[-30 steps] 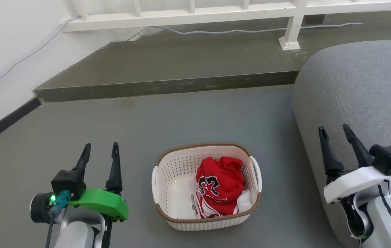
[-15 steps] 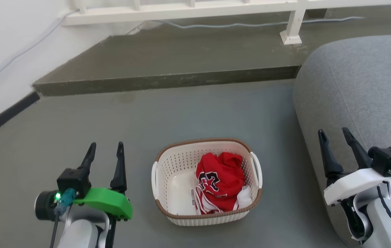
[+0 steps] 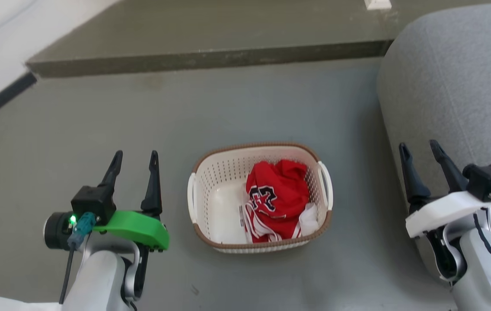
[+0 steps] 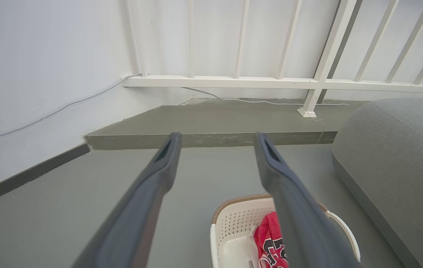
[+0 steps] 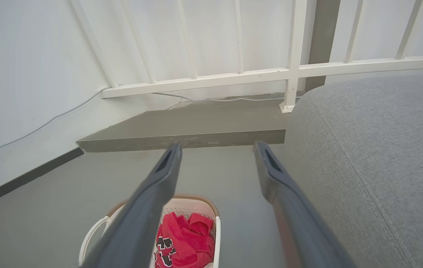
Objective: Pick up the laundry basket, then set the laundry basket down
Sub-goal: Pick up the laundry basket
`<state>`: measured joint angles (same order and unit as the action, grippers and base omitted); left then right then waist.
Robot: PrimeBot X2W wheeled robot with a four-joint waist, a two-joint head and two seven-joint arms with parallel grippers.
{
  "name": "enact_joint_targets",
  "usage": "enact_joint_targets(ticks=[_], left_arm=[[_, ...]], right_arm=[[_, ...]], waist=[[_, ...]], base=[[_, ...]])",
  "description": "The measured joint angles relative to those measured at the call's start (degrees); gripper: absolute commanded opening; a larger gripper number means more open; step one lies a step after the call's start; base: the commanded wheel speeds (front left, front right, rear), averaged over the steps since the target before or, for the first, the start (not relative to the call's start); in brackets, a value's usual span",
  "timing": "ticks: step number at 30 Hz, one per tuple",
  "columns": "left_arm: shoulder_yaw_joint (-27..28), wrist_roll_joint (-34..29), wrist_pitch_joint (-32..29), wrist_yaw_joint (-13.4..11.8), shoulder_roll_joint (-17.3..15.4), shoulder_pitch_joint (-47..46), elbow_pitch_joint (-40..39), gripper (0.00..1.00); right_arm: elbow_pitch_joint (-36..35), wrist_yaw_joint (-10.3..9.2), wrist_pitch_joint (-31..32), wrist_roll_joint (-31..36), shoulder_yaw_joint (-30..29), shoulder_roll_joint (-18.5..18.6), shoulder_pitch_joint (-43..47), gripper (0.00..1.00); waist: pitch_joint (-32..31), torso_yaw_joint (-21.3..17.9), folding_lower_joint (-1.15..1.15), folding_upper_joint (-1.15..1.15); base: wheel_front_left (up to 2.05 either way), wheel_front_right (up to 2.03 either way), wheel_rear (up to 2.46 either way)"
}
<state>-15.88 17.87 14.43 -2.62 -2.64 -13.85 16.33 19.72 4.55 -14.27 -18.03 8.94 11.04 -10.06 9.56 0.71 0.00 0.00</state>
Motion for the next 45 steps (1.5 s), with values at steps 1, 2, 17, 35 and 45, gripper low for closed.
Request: enact_joint_targets(ticks=[1,2,17,35,45], left_arm=[[0.0,0.0,0.0,-0.1,0.0,-0.4,0.0,1.0],[0.0,0.0,0.0,-0.5,0.1,-0.7,0.0,1.0],[-0.6,0.0,0.0,-1.0,0.3,-7.2,1.1,1.0],[-3.0,1.4,0.0,-1.5,0.6,-15.5,3.9,1.0],[-4.4,2.4,0.0,-1.5,0.8,-22.0,7.7,1.0]], right_arm=[[0.1,0.09,0.0,0.0,0.1,0.0,-0.5,1.0],[0.3,0.24,0.0,0.0,0.4,0.1,-1.0,1.0],[1.8,1.25,0.0,0.0,0.9,1.3,-8.7,1.0],[3.6,1.98,-0.1,-0.4,1.1,1.3,-16.7,1.0],[5.8,2.01,-0.3,-0.7,2.9,1.1,-22.7,1.0]], waist=[[0.7,0.0,0.0,0.0],[1.3,0.1,0.0,0.0],[12.1,0.3,0.0,0.0],[25.3,0.3,0.01,0.0],[32.3,0.0,0.0,0.0]], base=[[0.0,0.0,0.0],[0.0,0.0,0.0],[0.0,0.0,0.0],[0.0,0.0,0.0],[0.0,0.0,0.0]])
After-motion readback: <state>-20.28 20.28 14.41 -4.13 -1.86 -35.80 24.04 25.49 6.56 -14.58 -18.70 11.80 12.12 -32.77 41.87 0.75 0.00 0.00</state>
